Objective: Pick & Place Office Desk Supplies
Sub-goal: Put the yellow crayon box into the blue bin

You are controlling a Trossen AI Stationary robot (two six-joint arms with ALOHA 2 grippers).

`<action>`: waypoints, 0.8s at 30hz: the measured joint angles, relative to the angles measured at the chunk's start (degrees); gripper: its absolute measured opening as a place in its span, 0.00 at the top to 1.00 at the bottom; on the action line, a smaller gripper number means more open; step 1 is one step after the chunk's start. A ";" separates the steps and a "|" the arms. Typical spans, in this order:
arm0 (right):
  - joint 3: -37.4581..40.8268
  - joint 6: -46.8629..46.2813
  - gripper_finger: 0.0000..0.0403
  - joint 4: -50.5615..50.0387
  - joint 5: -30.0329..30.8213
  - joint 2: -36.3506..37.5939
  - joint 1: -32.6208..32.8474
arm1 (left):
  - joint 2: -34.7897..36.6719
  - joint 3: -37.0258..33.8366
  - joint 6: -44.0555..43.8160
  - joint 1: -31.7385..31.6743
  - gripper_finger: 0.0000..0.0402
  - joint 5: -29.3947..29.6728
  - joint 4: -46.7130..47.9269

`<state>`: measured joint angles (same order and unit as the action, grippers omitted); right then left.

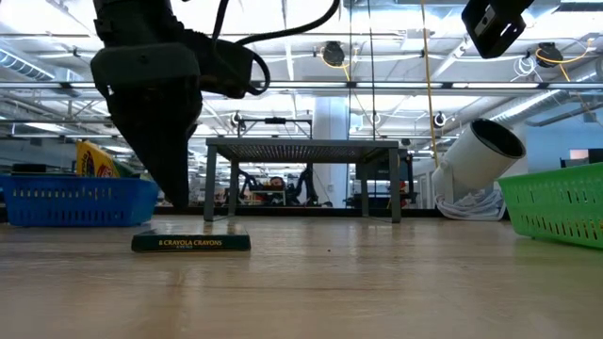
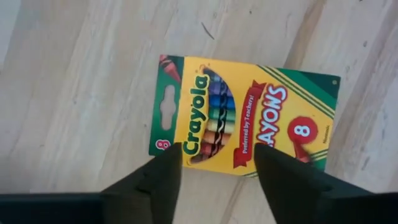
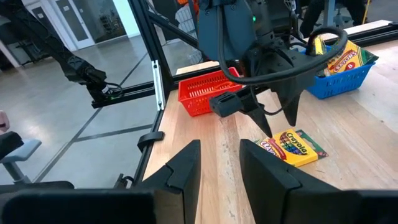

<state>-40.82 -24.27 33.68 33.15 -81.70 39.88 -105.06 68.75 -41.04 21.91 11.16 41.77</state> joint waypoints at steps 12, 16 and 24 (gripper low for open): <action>0.00 1.37 0.75 -0.21 0.04 0.00 -0.04 | 6.30 -0.02 -1.70 5.13 0.38 17.39 -0.13; 0.00 1.59 0.75 -0.25 0.04 0.00 -0.16 | 12.58 -0.02 -2.32 8.57 0.41 25.56 -0.55; 0.00 1.71 0.75 -0.27 0.04 0.01 -1.88 | 20.03 0.00 -0.28 14.28 0.46 32.02 -5.95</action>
<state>-40.82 -22.56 33.41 33.19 -81.69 38.00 -85.03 68.75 -41.32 36.18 43.18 35.82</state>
